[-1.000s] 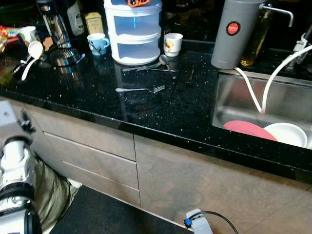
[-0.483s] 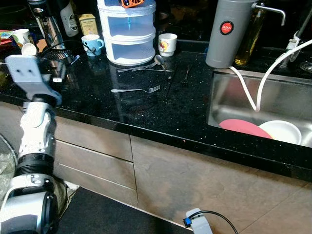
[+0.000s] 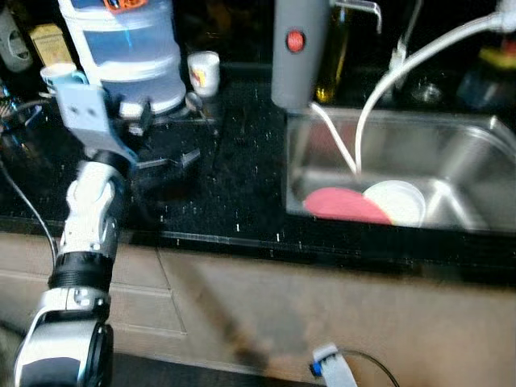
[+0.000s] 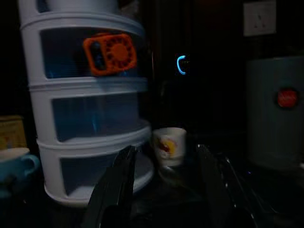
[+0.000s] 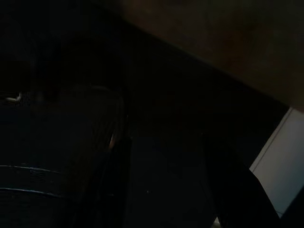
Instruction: Kitchen organization
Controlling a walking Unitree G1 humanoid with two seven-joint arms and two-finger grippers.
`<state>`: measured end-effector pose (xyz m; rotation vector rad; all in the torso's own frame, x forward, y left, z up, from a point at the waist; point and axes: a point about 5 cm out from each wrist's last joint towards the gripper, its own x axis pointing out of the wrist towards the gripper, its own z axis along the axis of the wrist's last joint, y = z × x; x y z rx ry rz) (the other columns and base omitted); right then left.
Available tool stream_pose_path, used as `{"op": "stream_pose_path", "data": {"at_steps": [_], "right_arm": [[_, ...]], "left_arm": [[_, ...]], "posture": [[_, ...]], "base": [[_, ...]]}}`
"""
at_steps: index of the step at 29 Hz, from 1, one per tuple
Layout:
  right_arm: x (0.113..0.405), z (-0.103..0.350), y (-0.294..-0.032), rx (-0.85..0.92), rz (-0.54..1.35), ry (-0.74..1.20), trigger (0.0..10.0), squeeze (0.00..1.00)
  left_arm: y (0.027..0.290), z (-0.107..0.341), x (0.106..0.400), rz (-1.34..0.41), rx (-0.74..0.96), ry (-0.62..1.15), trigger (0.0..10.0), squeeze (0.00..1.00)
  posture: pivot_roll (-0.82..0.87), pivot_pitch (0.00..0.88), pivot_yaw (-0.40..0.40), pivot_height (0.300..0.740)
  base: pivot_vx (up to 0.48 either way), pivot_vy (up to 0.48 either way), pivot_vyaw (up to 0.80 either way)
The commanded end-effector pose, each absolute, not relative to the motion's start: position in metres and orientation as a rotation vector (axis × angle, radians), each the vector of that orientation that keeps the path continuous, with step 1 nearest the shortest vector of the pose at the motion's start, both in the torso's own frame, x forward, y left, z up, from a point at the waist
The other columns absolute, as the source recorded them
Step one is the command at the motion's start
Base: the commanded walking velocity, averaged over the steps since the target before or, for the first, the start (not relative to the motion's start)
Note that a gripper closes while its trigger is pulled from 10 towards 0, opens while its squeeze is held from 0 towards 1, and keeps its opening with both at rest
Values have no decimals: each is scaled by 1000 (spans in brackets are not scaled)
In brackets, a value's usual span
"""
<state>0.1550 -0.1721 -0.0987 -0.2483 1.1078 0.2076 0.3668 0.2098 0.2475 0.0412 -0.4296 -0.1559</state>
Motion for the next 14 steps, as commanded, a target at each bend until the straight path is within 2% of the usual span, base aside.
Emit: {"op": "stream_pose_path", "data": {"at_steps": [1, 8, 14], "right_arm": [[155, -99, -164, -232, 224, 1105, 10000, 0], [155, -99, -164, -233, 227, 1106, 10000, 0], [155, -99, -164, -234, 225, 1104, 10000, 0]], "left_arm": [[214, 249, 366, -156, 59, -419, 10000, 0], [206, 257, 364, -195, 65, -424, 10000, 0], [188, 252, 368, -339, 53, -265, 10000, 0]], "posture": [[-12, 0, 35, 740], [-10, 0, 37, 740], [-12, 0, 38, 740]], "base": [[304, 0, 0], [309, 0, 0], [0, 0, 0]]}}
